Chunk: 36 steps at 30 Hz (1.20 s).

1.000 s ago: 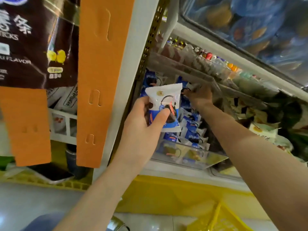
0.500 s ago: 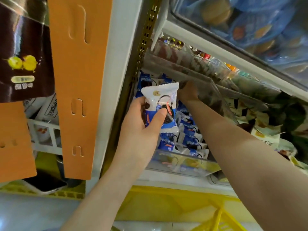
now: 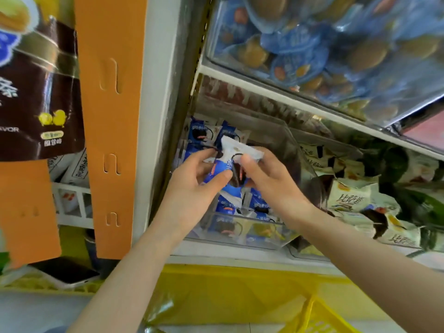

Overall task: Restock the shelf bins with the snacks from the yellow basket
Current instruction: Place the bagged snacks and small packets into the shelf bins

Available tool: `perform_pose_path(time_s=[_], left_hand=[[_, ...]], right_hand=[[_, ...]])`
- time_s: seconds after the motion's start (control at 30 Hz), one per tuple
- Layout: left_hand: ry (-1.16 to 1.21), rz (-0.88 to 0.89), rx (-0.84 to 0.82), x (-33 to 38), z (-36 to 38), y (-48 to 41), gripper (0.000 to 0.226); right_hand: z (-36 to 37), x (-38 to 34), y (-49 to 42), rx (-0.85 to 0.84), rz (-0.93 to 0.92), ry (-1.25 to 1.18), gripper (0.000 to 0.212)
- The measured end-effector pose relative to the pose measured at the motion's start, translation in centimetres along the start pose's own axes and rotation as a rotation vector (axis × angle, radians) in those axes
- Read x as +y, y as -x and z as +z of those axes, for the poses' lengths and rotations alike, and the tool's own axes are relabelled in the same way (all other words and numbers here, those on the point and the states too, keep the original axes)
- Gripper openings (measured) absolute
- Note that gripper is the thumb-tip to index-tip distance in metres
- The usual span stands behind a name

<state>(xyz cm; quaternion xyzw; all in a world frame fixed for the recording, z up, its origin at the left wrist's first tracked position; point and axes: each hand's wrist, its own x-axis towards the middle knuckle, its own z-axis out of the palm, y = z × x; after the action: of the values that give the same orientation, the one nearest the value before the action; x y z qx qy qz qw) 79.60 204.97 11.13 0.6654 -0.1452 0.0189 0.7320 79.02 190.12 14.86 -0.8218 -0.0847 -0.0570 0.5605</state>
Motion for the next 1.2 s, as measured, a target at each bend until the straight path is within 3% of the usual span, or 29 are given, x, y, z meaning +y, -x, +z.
perform_pose_path(time_s=[0.13,0.23,0.33,0.53,0.6,0.7,0.77,1.07,1.2], left_hand=[[0.080,0.039,0.053,0.1,0.1,0.8,0.034],[0.115,0.073,0.068,0.3,0.3,1.6,0.028],[-0.087,0.193,0.005,0.8,0.6,2.5,0.023],[-0.427,0.356,-0.026,0.6,1.4,4.2,0.037],[-0.623,0.358,-0.012,-0.2,0.8,4.3,0.037],[-0.924,0.389,-0.060,-1.2,0.1,4.2,0.018],[-1.009,0.417,-0.077,-1.5,0.2,4.2,0.014],[-1.002,0.467,-0.084,-1.7,0.1,3.7,0.025],[-0.982,0.488,-0.090,-1.9,-0.2,3.5,0.026]], right_hand=[[-1.5,-0.2,2.5,-0.020,0.113,-0.056,0.014],[-2.2,0.2,4.2,-0.141,0.134,0.076,0.024],[-2.4,-0.3,5.3,-0.091,0.063,0.239,0.032],[-3.2,-1.4,5.4,-0.037,0.011,0.428,0.025],[-4.0,-0.7,4.1,0.078,0.062,0.465,0.025],[-5.0,1.5,0.8,0.255,0.106,0.555,0.038],[-5.0,2.9,-1.8,0.304,0.109,0.579,0.042],[-2.0,6.0,-12.0,0.357,0.194,0.491,0.037],[-1.5,6.7,-14.4,0.274,0.140,0.536,0.031]])
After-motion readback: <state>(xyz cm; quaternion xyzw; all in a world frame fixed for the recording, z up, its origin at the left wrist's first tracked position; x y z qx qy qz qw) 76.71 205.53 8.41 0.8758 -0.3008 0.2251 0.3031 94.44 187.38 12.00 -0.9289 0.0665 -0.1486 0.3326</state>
